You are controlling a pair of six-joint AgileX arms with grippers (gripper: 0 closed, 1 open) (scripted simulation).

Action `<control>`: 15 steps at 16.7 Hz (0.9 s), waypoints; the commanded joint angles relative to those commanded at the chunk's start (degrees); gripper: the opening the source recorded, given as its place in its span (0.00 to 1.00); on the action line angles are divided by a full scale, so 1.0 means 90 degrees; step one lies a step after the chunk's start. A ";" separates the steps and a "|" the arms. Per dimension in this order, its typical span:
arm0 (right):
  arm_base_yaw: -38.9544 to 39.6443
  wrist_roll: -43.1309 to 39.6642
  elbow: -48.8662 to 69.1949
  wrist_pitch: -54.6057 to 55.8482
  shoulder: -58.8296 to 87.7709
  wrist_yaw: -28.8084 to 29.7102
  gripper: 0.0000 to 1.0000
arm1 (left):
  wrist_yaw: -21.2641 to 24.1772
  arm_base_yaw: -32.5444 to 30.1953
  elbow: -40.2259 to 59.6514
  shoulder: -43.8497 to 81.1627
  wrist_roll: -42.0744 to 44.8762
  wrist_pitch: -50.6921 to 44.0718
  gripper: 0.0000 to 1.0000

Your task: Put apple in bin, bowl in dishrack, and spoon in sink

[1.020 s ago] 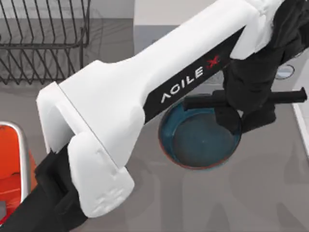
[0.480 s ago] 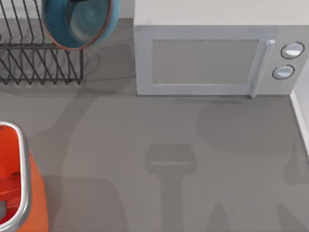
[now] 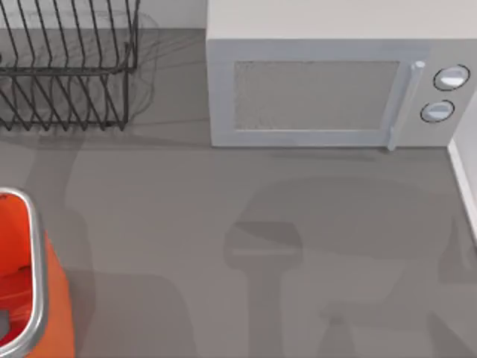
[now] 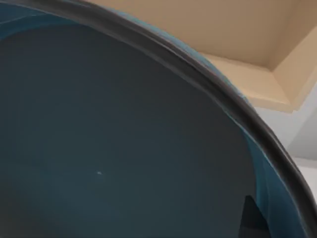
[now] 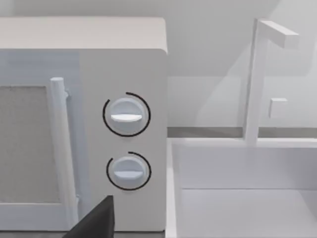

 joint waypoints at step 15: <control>0.0000 0.0000 0.0000 0.0000 0.0000 0.0000 1.00 | 0.0275 0.1162 -0.1862 -0.1407 0.1590 0.1910 0.00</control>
